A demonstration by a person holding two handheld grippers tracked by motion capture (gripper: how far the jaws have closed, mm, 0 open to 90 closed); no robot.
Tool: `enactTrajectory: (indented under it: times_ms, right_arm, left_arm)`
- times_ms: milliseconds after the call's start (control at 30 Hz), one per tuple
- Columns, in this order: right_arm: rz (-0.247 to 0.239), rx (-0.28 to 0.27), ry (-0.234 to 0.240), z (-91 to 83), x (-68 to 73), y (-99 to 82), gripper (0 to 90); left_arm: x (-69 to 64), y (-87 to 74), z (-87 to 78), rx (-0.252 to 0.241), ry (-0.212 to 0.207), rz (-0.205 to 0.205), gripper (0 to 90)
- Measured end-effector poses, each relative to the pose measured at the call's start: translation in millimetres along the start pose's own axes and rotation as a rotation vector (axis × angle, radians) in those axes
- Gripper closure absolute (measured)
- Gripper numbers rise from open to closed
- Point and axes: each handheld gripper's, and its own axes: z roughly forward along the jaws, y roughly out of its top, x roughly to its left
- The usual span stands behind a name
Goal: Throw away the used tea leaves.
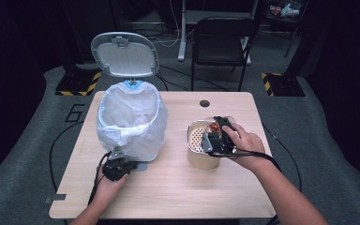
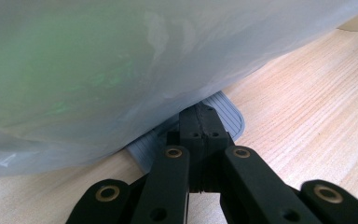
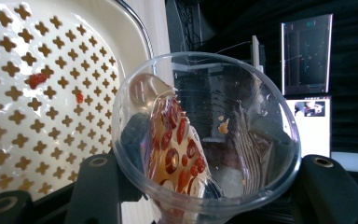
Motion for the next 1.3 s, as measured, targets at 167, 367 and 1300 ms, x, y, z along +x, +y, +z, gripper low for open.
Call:
enactTrajectory:
  times_ms: [167, 367, 1300]
  right_arm:
    - [-0.023, 0.014, 0.0, 0.7, 2.3, 0.0, 45.2]
    - [-0.108, 0.022, -0.03, 1.8, 6.9, 1.4, 45.3]
    - [-0.37, 0.084, -0.079, 9.0, 15.4, 4.3, 45.8]
  left_arm:
    - [0.1, 0.0, 0.0, 0.0, 0.0, 0.0, 90.0]
    - [0.1, 0.0, 0.0, 0.001, 0.0, 0.0, 90.0]
    - [0.2, 0.1, -0.1, 0.001, -0.001, -0.001, 90.0]
